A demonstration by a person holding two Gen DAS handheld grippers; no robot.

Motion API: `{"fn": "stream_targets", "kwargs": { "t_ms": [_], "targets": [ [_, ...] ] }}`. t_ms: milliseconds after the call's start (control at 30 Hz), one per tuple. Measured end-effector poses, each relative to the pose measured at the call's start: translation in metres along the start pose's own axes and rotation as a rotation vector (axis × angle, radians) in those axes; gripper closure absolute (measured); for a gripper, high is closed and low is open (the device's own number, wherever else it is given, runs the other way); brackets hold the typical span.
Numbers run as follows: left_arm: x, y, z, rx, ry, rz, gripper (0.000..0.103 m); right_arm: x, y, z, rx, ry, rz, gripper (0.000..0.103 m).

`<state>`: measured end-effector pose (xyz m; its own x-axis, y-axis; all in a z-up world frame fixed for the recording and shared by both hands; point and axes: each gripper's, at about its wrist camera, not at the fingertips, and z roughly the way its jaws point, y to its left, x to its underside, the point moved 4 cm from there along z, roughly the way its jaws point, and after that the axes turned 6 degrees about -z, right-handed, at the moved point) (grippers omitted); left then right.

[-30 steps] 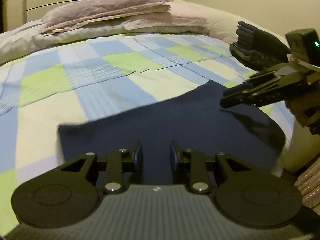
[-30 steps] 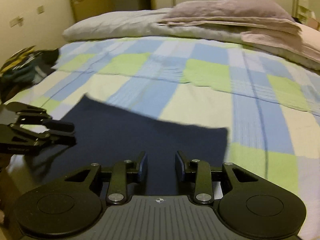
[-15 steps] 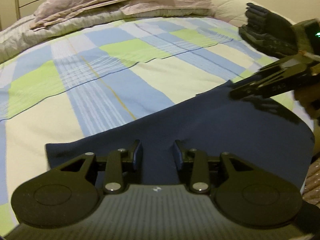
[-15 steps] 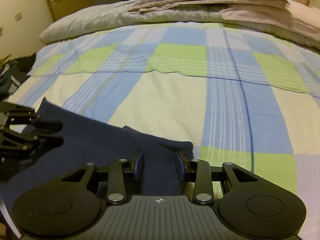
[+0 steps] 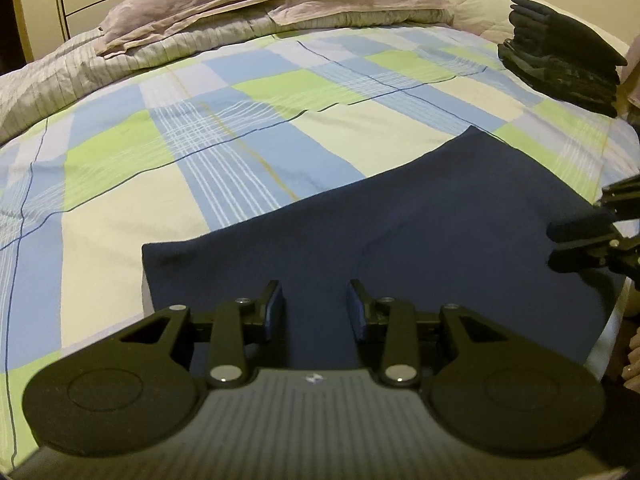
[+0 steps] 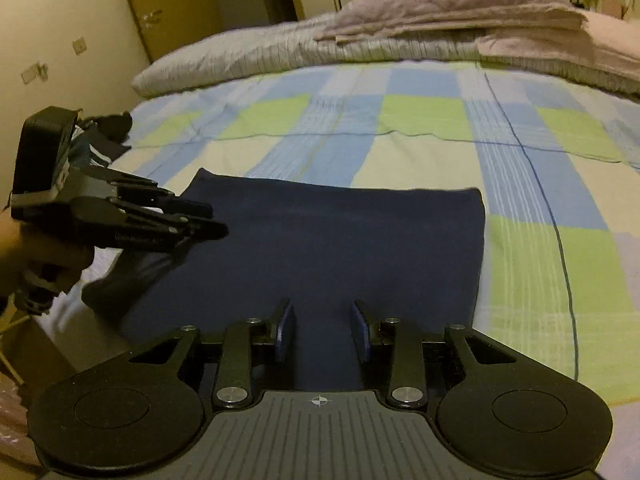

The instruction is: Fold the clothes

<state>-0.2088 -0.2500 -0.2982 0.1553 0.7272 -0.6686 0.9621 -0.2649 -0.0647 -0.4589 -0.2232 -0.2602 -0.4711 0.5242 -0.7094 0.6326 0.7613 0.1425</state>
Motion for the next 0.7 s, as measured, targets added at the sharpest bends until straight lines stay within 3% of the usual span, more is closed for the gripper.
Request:
{"fn": "stream_targets", "kwargs": {
  "t_ms": [300,500,600,700],
  "targets": [
    [0.004,0.002,-0.006,-0.009,-0.017,-0.012,0.07,0.009,0.003,-0.002,0.016,-0.017,-0.026,0.068],
    [0.028,0.021,-0.044,-0.069,-0.07,-0.053,0.071,0.0,0.009,-0.01,0.054,0.015,-0.081,0.066],
    [0.053,0.036,-0.07,-0.1,-0.094,-0.117,0.071,-0.008,0.019,-0.02,0.075,-0.017,-0.119,0.028],
    [0.078,0.046,-0.09,-0.127,-0.101,-0.184,0.071,-0.018,0.036,-0.019,0.025,-0.029,-0.156,0.027]
  ]
}}
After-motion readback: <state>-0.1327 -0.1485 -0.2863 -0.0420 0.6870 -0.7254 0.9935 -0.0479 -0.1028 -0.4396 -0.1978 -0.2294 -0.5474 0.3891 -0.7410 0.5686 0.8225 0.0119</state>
